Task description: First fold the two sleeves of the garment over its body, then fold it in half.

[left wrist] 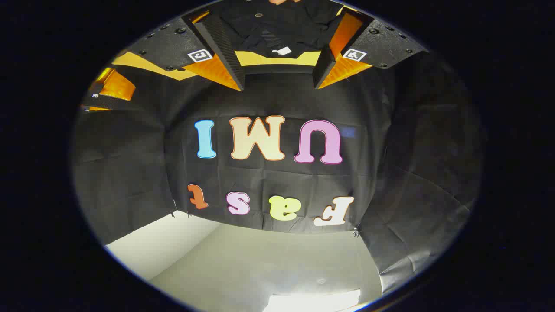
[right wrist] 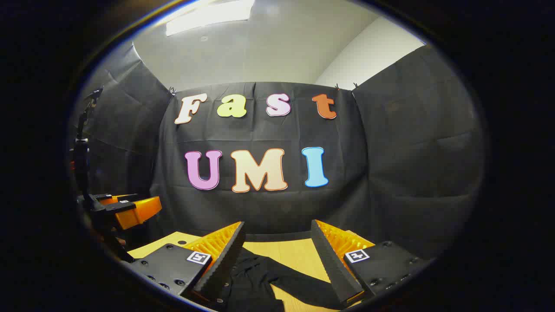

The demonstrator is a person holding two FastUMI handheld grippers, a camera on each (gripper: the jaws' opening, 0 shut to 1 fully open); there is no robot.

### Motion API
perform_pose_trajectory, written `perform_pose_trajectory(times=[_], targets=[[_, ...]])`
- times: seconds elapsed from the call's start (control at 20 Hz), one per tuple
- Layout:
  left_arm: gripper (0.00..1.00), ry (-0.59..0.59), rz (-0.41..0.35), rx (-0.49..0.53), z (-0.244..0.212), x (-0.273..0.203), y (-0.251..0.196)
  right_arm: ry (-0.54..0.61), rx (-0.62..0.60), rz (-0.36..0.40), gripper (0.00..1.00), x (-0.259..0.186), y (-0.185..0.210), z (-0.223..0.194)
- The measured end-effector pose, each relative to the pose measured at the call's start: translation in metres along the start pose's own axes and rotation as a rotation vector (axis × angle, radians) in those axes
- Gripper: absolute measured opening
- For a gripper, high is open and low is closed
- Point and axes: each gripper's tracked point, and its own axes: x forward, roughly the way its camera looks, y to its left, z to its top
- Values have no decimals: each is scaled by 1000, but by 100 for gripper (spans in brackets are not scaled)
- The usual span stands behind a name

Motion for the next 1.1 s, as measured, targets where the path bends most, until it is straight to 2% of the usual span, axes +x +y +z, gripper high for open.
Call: perform_pose_trajectory(times=[1.1], targets=[[92, 14, 52, 0, -5, -5, 3, 16, -50, 58, 96, 3, 5, -7]])
